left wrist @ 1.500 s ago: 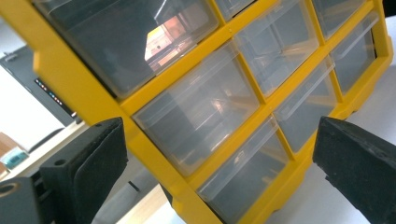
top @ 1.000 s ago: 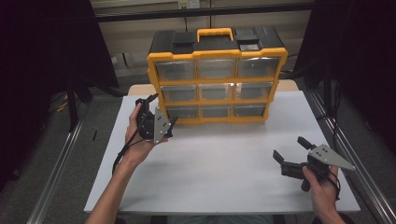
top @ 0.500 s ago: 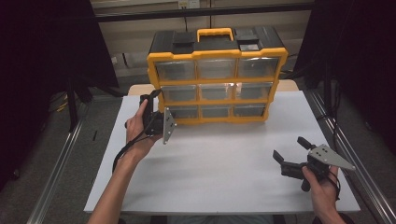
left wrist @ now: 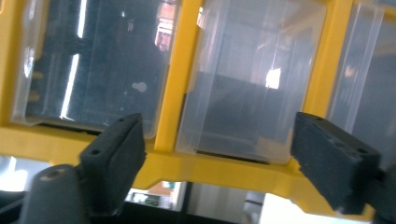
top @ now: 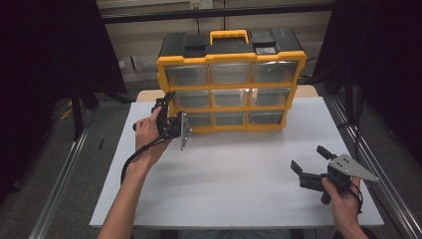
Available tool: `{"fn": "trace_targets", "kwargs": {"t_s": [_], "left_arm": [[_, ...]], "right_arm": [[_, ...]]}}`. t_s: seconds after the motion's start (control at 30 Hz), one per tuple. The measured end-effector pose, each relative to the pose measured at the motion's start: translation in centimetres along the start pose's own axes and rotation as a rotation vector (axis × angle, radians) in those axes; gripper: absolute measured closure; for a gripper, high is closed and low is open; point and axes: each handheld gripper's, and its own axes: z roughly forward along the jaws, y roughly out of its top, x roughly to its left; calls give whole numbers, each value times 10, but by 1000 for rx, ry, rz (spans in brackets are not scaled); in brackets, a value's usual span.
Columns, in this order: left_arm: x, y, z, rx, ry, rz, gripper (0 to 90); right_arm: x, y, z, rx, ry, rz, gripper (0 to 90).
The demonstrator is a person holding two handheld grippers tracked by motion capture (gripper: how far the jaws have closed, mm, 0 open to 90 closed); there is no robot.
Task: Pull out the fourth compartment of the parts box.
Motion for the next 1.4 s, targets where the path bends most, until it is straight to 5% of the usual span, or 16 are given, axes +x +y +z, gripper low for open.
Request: {"fn": "trace_targets", "kwargs": {"t_s": [0.23,0.4,0.5,0.57,0.7,0.83,0.87,1.0,1.13,1.17,1.4], "left_arm": [[-3,1,7,16,10,109,308],[-6,0,13,8,-13,100,341],[-7,0,15,27,10,138,334],[-6,0,18,27,2,111,360],[-5,2,18,39,48,166,479],[-3,3,17,49,35,145,546],[-1,4,16,63,40,176,562],[-1,2,17,33,50,137,629],[4,3,14,46,60,169,682],[2,2,17,10,85,155,693],[6,3,15,17,65,138,771]], "right_arm": [[0,0,1,2,4,0,0],[0,0,1,8,7,2,0],[0,0,1,9,6,1,0],[0,-1,1,8,5,-1,0],[0,-1,1,7,5,-1,0],[0,-1,1,7,7,0,0],[0,-1,1,7,7,0,0],[0,-1,1,10,8,2,0],[0,-1,1,11,8,0,0],[0,-1,1,12,8,2,0],[-3,-2,2,11,3,16,0]]}}
